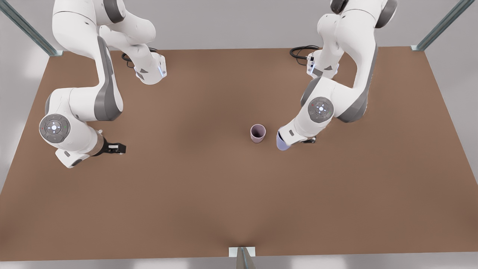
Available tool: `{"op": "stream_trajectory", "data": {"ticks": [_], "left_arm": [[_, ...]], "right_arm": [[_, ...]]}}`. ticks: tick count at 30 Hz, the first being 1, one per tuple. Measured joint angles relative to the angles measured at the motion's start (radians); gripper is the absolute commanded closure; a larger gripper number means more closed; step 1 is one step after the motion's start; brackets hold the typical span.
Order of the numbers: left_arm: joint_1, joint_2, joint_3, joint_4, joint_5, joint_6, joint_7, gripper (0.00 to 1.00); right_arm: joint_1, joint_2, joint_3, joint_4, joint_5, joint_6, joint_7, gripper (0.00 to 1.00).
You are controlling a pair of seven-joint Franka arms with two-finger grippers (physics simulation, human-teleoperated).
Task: Stack the cups, with the pink cup at the bottom and the purple cup at the top
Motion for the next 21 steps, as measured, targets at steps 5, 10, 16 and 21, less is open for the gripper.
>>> {"op": "stream_trajectory", "data": {"ticks": [5, 10, 16, 21], "left_arm": [[-0.104, 0.039, -0.003, 0.017, -0.031, -0.007, -0.198, 0.79], [-0.153, 0.061, -0.002, -0.013, -0.053, -0.015, -0.356, 0.79], [-0.172, 0.069, -0.003, -0.06, -0.059, -0.01, -0.495, 0.79], [-0.175, 0.078, -0.004, -0.081, -0.06, -0.003, -0.58, 0.79]], "right_arm": [[-0.06, 0.036, -0.003, 0.007, 0.054, 0.009, -0.016, 0.0], [-0.085, 0.046, -0.071, 0.112, 0.087, 0.007, -0.028, 0.0], [-0.085, 0.048, -0.094, 0.14, 0.096, 0.012, -0.037, 0.0], [-0.09, 0.048, -0.095, 0.143, 0.1, 0.016, -0.043, 0.0]]}}
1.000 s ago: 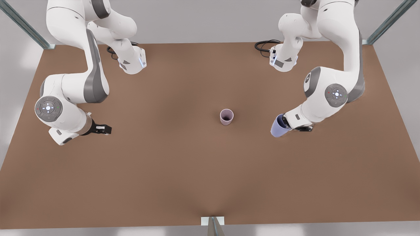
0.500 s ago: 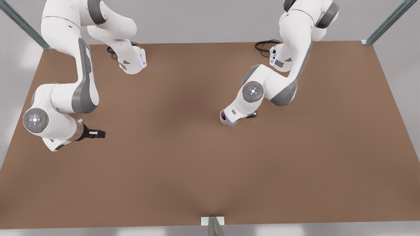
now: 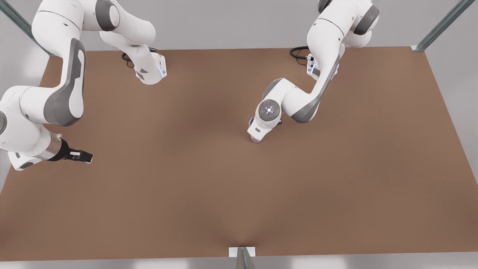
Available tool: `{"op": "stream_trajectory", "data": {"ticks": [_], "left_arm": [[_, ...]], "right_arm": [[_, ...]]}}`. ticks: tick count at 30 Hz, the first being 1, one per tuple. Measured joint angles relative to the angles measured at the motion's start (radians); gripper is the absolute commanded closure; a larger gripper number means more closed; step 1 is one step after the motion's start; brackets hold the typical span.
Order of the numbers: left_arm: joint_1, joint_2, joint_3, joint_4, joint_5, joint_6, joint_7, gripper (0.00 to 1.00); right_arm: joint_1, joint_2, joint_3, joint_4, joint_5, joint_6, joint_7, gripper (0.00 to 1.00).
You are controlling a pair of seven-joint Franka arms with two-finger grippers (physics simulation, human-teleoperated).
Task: Stack the cups, with the pink cup at the bottom and the purple cup at the top
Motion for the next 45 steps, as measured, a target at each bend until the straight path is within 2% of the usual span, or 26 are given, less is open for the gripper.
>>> {"op": "stream_trajectory", "data": {"ticks": [31, 38, 39, 40, 45], "left_arm": [[-0.002, 0.019, -0.009, -0.095, -0.031, 0.088, -0.218, 0.79], [-0.002, 0.019, -0.009, -0.096, -0.032, 0.099, -0.233, 0.75], [-0.002, 0.019, -0.009, -0.096, -0.032, 0.1, -0.234, 0.68], [-0.002, 0.018, -0.009, -0.097, -0.032, 0.1, -0.236, 0.67], [-0.002, 0.017, -0.009, -0.097, -0.033, 0.103, -0.242, 0.66]], "right_arm": [[-0.012, 0.002, 0.0, 0.026, 0.0, 0.007, -0.014, 0.0], [-0.011, 0.003, 0.0, 0.026, 0.0, 0.007, -0.015, 0.0], [-0.011, 0.003, 0.0, 0.026, 0.0, 0.007, -0.015, 0.0], [-0.011, 0.003, 0.0, 0.026, 0.0, 0.007, -0.015, 0.0], [-0.011, 0.003, 0.0, 0.025, 0.0, 0.007, -0.015, 0.0]]}}
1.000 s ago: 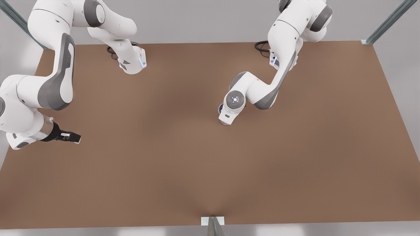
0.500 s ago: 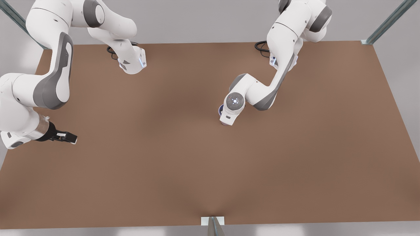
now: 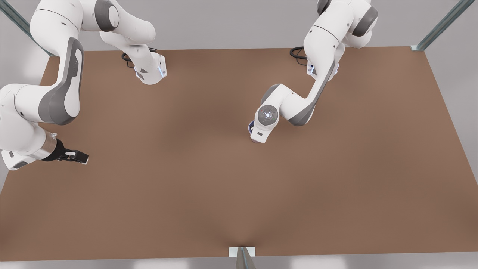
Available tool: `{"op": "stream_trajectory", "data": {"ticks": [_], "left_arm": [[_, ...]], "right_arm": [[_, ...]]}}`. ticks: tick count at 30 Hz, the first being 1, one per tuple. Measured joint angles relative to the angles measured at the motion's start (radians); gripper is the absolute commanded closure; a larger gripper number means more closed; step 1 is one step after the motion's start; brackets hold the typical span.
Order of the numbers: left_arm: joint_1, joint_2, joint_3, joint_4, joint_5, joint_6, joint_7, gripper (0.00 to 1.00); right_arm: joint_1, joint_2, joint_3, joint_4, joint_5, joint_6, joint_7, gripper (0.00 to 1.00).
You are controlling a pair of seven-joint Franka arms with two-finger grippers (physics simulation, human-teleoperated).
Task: Stack the cups, with the pink cup at the bottom and the purple cup at the top
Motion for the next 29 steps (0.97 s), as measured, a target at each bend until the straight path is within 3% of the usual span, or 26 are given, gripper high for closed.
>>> {"op": "stream_trajectory", "data": {"ticks": [13, 14, 15, 16, 19, 21, 25, 29], "left_arm": [[0.013, -0.038, 0.0, 0.007, 0.0, -0.01, -0.013, 0.66], [0.014, -0.043, 0.001, 0.01, 0.0, -0.012, -0.014, 0.63], [0.015, -0.049, 0.005, 0.026, -0.001, -0.017, -0.014, 0.42], [0.018, -0.049, 0.015, 0.08, -0.005, -0.03, -0.014, 0.01], [0.131, -0.051, 0.047, 0.301, 0.035, -0.123, 0.007, 0.0], [0.194, -0.079, 0.131, 0.372, 0.086, -0.196, 0.081, 0.0], [0.377, -0.259, 0.207, 0.242, 0.134, -0.269, 0.29, 0.0], [0.377, -0.283, 0.207, 0.229, 0.145, -0.311, 0.454, 0.0]], "right_arm": [[0.0, 0.0, 0.0, 0.0, 0.0, 0.0, -0.001, 0.0], [0.0, 0.0, 0.0, 0.0, 0.0, 0.0, -0.001, 0.0], [0.0, 0.0, 0.0, 0.0, 0.0, 0.0, -0.001, 0.0], [-0.001, -0.001, 0.0, 0.001, 0.0, 0.0, -0.001, 0.0], [-0.002, -0.001, 0.0, 0.001, 0.0, -0.001, -0.001, 0.0], [-0.002, -0.001, 0.0, 0.001, 0.0, -0.001, -0.001, 0.0], [-0.001, 0.0, 0.0, 0.001, 0.001, -0.001, -0.002, 0.0], [-0.002, 0.0, 0.0, 0.0, 0.001, -0.001, -0.002, 0.0]]}}
